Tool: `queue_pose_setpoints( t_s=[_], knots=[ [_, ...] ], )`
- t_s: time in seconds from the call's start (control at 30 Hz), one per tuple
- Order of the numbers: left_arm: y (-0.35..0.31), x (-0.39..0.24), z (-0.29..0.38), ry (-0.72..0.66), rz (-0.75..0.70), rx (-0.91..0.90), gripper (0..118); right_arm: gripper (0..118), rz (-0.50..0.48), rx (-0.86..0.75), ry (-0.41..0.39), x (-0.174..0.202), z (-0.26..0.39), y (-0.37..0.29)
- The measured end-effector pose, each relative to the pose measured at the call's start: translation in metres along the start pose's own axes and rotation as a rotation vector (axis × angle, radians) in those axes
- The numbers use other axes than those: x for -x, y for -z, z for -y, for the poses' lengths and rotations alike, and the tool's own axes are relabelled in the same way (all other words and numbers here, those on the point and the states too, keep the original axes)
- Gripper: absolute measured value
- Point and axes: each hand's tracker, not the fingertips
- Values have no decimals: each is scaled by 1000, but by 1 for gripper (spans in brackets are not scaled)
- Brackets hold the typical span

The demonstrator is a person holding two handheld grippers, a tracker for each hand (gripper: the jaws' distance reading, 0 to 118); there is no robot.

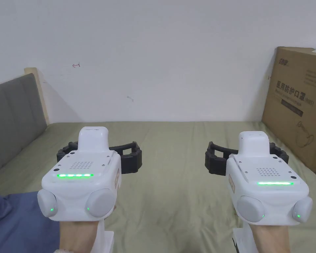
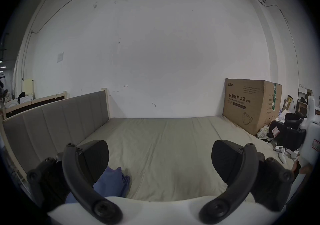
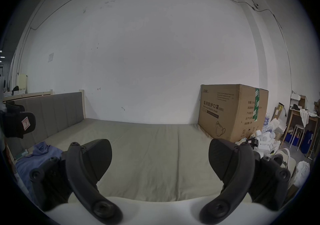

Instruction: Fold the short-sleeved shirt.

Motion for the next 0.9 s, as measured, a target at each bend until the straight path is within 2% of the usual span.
queue_pose_setpoints(
  t_s=[0.33,0.9],
  knots=[
    [-1,-3,-1,43,-6,-11,118,114,-7,17,31,-5,0,1],
    [-2,-4,-2,50,-4,-6,118,114,13,7,21,-7,1,1]
  ],
)
